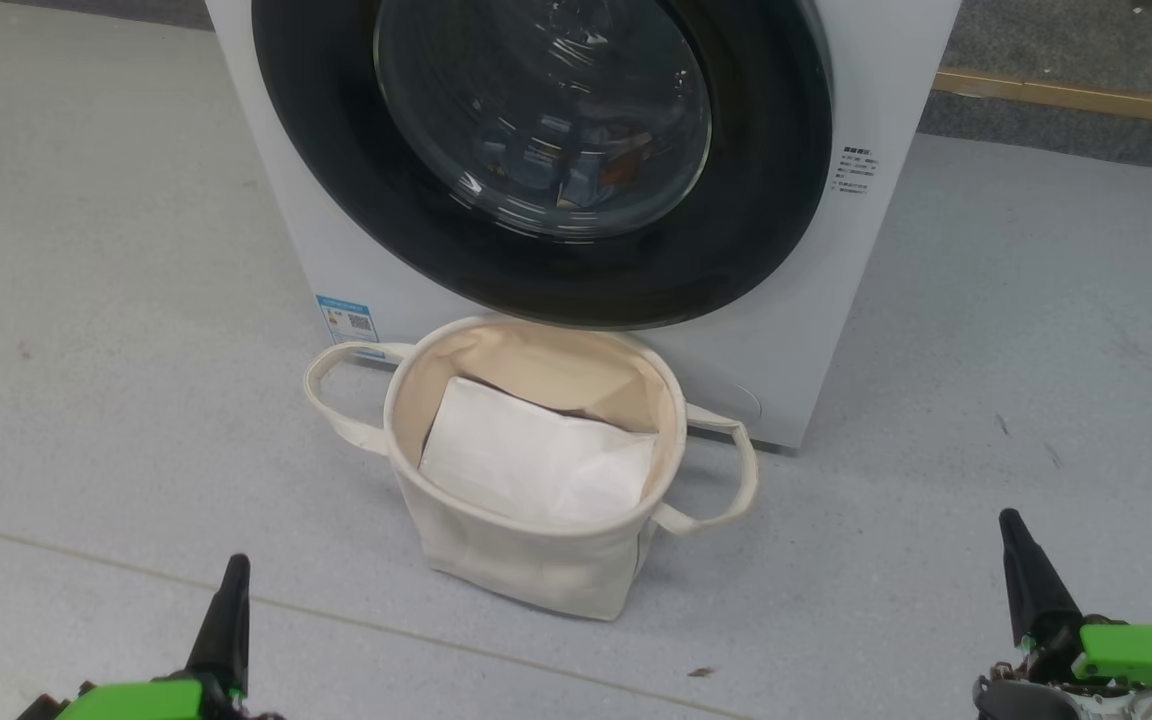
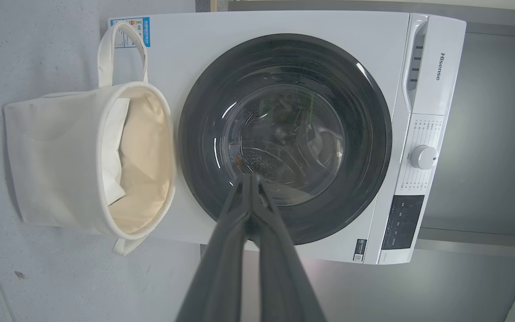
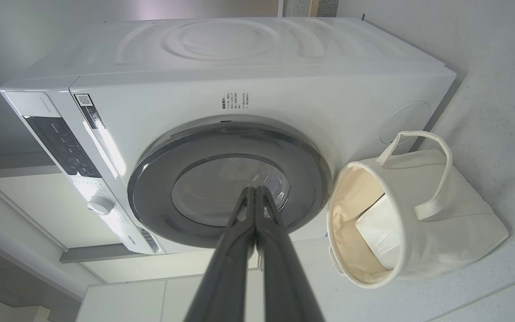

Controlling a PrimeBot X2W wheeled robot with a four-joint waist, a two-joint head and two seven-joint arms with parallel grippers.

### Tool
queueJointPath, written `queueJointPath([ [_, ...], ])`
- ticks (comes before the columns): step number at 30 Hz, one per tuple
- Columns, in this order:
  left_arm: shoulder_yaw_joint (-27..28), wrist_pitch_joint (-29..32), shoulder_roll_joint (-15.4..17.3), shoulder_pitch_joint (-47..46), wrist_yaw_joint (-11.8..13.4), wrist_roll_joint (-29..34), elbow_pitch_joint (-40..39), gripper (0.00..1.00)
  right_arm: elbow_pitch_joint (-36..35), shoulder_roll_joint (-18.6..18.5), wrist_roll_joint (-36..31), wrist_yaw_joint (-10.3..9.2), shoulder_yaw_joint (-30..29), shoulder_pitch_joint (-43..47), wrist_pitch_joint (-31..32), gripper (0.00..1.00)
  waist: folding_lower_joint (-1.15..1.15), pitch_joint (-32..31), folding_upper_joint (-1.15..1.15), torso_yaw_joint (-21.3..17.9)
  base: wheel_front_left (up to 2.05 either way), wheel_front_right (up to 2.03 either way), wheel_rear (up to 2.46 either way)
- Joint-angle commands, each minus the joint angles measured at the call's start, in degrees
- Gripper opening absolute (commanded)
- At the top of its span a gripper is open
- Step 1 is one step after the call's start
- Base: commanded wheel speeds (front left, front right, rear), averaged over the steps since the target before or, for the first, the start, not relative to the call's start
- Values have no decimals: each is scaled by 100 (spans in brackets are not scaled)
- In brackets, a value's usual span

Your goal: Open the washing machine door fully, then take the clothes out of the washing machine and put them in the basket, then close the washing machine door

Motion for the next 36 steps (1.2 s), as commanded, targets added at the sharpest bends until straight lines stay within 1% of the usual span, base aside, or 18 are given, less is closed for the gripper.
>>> queueJointPath([
  [1,192,44,37,-255,-40,-19,-209,0,-177,-38,-17,1,117,-288,41,0,0,0,0,0,0,0,0],
  [36,192,44,37,-255,-40,-19,-209,0,-177,-38,-17,1,117,-288,41,0,0,0,0,0,0,0,0],
])
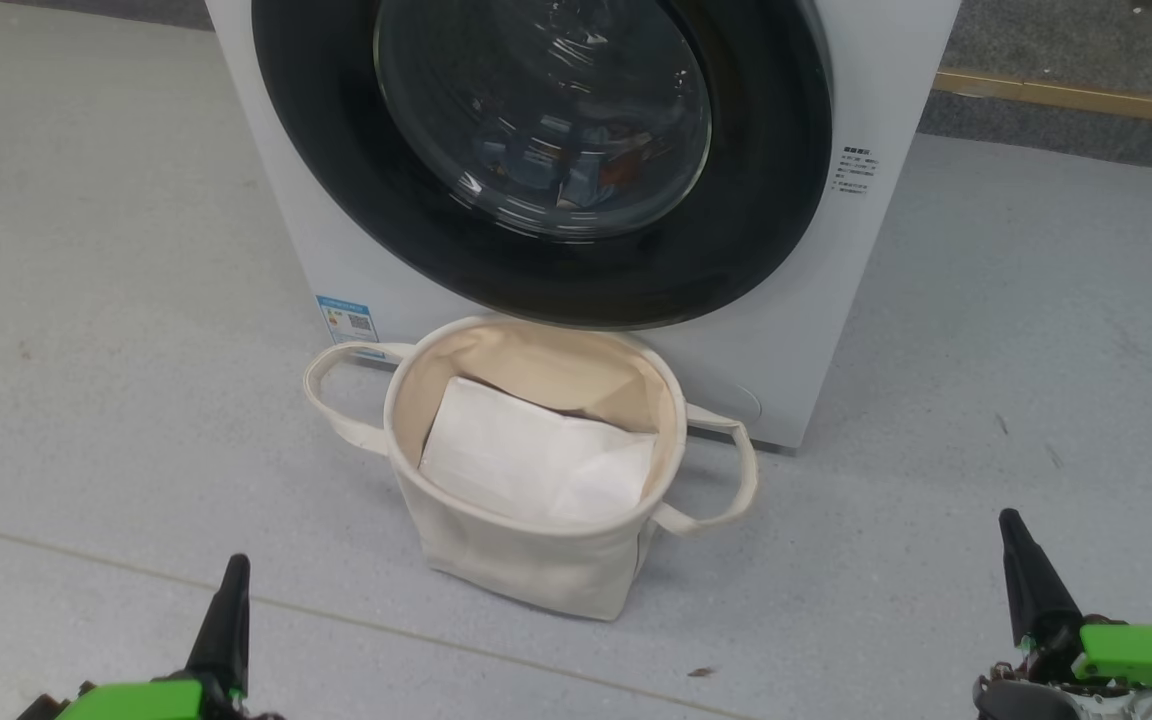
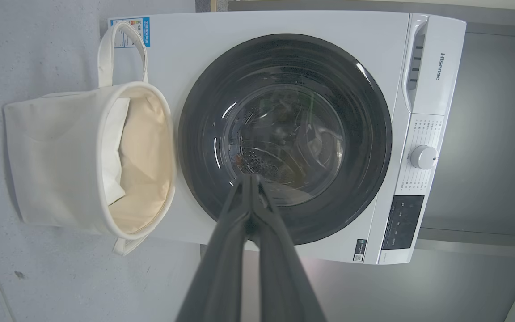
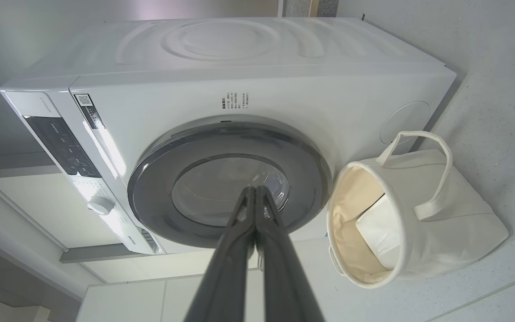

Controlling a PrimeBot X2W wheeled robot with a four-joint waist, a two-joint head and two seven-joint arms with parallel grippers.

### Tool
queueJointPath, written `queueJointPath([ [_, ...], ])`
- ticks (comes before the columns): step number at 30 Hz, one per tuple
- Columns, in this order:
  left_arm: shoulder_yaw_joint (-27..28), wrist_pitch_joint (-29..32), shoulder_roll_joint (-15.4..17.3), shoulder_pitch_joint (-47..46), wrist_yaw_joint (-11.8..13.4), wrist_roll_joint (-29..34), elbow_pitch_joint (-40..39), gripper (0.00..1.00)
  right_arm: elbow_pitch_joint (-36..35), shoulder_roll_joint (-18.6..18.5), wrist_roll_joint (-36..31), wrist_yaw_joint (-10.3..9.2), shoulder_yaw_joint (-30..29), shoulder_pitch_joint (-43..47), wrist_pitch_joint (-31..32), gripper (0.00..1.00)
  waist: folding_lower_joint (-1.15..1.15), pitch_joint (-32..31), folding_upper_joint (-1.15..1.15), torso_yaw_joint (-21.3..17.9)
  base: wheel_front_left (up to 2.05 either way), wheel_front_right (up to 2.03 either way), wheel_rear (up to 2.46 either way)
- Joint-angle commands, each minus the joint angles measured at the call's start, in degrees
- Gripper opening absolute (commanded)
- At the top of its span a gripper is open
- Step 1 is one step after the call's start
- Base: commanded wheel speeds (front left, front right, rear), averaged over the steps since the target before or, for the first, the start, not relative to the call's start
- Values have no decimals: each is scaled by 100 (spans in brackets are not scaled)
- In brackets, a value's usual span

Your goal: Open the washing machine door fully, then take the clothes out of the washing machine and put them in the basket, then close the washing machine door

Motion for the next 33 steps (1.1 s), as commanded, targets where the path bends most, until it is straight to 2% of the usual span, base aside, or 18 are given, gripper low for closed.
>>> queueJointPath([
  [1,192,44,37,-255,-40,-19,-209,0,-177,-38,-17,1,117,-288,41,0,0,0,0,0,0,0,0],
  [33,192,44,37,-255,-40,-20,-209,0,-177,-38,-17,1,117,-288,41,0,0,0,0,0,0,0,0],
])
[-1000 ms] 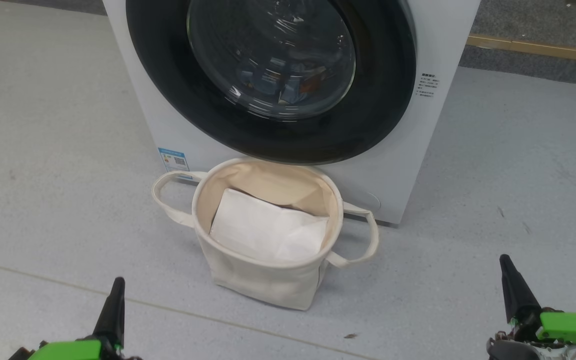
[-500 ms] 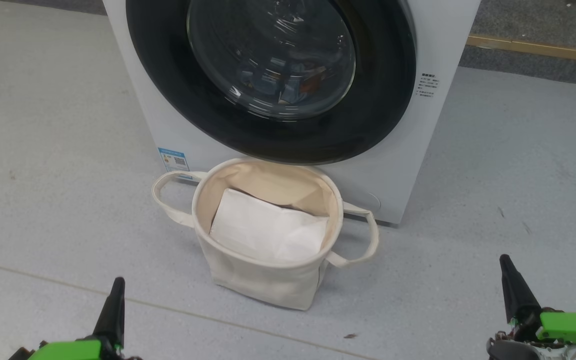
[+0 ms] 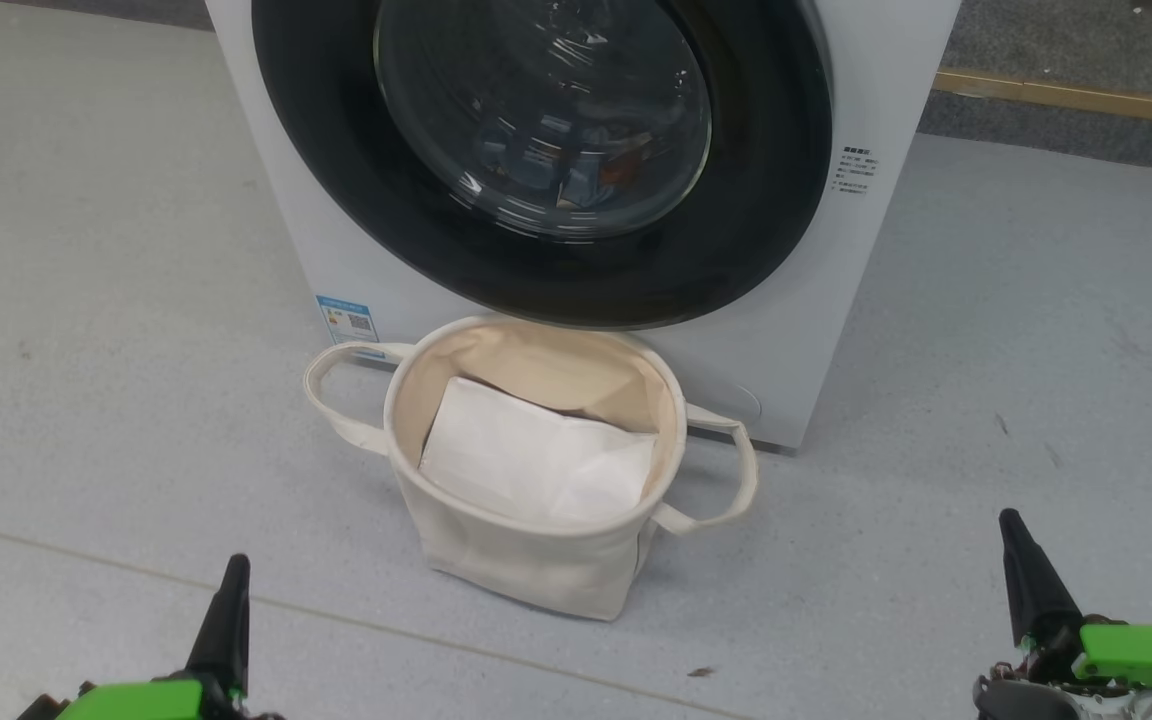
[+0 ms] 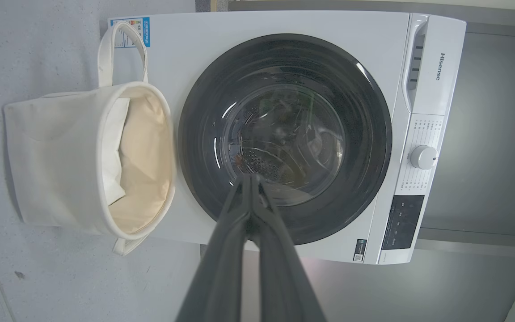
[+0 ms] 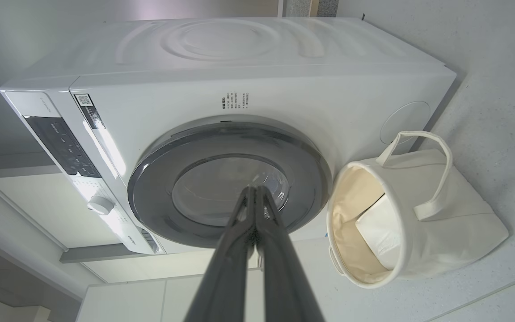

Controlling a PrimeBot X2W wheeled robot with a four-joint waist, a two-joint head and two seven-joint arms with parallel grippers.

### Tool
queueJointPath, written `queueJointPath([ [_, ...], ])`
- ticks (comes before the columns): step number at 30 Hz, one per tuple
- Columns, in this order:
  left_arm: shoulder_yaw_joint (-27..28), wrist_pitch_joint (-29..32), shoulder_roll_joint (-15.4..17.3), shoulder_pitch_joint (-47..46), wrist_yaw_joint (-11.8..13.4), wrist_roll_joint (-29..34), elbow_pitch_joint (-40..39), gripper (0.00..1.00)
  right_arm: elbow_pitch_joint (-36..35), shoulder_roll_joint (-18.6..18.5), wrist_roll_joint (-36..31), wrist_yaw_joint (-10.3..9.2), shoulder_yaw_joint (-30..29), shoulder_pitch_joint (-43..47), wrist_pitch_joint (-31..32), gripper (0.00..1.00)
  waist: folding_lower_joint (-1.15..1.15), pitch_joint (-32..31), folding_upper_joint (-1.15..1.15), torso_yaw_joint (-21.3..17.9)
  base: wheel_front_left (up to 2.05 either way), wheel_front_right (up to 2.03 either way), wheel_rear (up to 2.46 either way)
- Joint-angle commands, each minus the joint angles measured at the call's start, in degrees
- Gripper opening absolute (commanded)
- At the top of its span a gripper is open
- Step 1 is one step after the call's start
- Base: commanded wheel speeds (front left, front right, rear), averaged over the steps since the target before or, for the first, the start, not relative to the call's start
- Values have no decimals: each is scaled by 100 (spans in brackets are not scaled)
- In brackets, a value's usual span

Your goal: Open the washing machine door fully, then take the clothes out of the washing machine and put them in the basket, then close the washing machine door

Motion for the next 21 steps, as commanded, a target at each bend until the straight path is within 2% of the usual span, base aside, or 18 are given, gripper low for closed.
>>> queueJointPath([
  [1,192,44,37,-255,-40,-20,-209,0,-177,-38,-17,1,117,-288,41,0,0,0,0,0,0,0,0],
  [21,192,44,37,-255,-40,-20,-209,0,-177,-38,-17,1,117,-288,41,0,0,0,0,0,0,0,0],
])
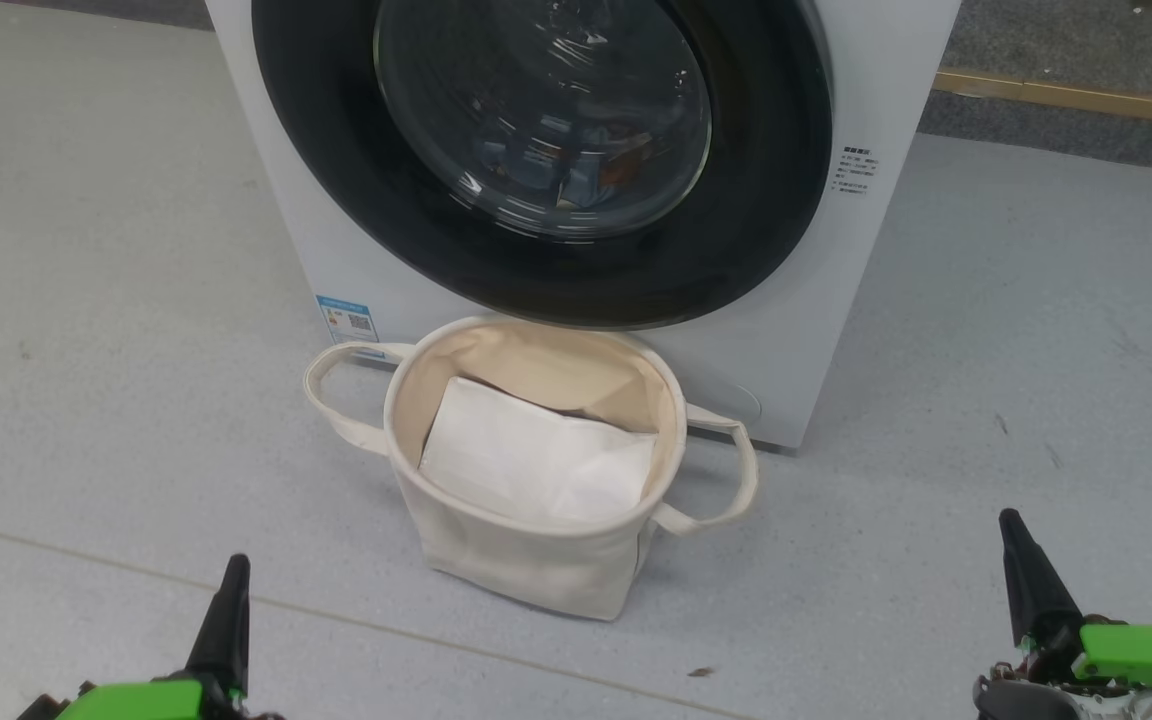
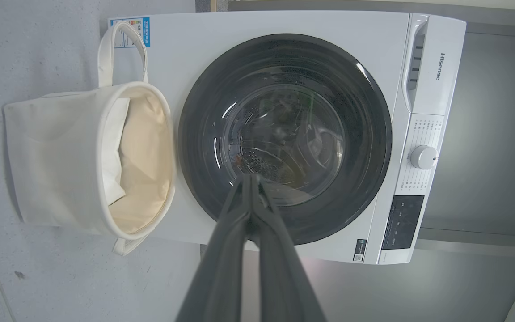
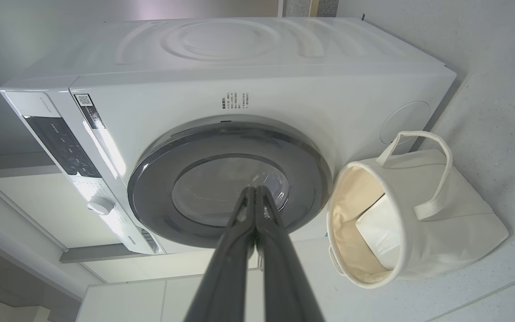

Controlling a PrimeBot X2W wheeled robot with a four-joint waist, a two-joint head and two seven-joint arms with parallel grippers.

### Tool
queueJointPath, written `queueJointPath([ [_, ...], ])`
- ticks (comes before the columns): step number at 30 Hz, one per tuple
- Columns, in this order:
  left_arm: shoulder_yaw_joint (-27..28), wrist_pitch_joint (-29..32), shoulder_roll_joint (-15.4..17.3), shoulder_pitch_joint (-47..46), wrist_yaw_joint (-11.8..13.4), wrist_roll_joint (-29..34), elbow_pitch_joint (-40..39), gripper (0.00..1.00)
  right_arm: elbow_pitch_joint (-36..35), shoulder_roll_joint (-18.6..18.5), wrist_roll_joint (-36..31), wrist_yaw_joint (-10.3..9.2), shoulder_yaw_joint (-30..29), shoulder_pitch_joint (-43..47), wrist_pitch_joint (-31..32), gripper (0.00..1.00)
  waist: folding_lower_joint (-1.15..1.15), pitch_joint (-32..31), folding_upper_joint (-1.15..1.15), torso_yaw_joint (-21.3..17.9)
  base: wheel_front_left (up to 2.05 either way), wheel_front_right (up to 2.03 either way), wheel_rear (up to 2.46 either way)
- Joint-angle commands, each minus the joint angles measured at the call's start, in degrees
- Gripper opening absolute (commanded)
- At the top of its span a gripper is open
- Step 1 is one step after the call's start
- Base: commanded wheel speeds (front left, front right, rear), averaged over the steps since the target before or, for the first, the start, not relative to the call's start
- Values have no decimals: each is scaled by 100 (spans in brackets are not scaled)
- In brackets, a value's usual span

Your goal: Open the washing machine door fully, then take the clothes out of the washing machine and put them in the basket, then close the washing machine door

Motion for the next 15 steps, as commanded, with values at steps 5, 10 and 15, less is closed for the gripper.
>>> queueJointPath([
  [5,192,44,37,-255,-40,-20,-209,0,-177,-38,-17,1,117,-288,41,0,0,0,0,0,0,0,0],
  [10,-21,-28,-18,79,3,4,227,100,225,20,-10,1,30,67,-28,100,0,3,0,1,0,0,0],
  [15,-32,-112,-16,48,1,25,178,100,173,18,-46,1,69,13,-112,100,13,-7,0,6,0,0,0],
])
